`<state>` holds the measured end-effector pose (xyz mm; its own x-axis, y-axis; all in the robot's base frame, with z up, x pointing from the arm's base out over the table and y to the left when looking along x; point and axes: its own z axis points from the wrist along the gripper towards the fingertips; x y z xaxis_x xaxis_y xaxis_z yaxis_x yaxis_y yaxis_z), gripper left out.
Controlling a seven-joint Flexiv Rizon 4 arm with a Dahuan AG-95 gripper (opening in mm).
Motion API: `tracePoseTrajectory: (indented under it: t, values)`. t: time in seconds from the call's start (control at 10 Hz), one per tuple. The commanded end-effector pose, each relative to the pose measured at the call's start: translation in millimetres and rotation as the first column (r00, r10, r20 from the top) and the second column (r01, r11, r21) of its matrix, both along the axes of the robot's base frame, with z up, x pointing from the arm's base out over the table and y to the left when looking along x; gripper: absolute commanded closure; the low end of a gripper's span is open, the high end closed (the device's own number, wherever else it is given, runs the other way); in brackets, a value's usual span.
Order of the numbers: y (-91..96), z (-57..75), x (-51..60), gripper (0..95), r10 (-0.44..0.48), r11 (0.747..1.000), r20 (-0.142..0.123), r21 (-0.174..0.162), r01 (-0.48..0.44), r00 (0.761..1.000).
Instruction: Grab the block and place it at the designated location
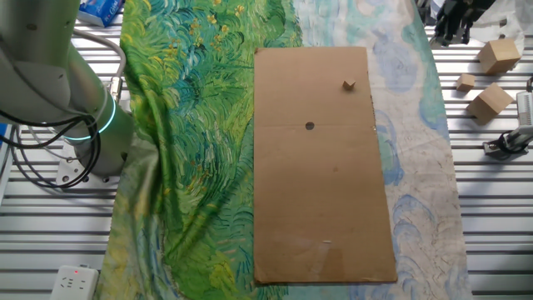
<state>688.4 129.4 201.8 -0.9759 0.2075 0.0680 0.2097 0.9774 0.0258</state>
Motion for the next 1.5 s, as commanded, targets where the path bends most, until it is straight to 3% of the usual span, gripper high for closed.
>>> tracePoseTrajectory:
  t: [0.1,0.2,0.4,0.8,1.4,1.5]
  values:
    - [-0.2,0.3,-0.1,95.0,0.001,1.0,-0.001,0.0,-0.001,1.0]
    - [-0.2,0.3,-0.1,95.0,-0.004,1.0,0.03,-0.006,0.004,1.0]
    - [-0.2,0.3,-0.1,95.0,-0.015,0.999,0.031,-0.043,0.016,0.999]
    - [-0.2,0.3,-0.1,95.0,-0.037,0.999,0.03,-0.03,0.038,0.999]
    - [-0.2,0.3,-0.1,95.0,0.016,1.0,-0.004,-0.008,-0.016,1.0]
    - [-0.2,0.3,-0.1,95.0,0.006,1.0,-0.029,0.016,-0.005,1.0]
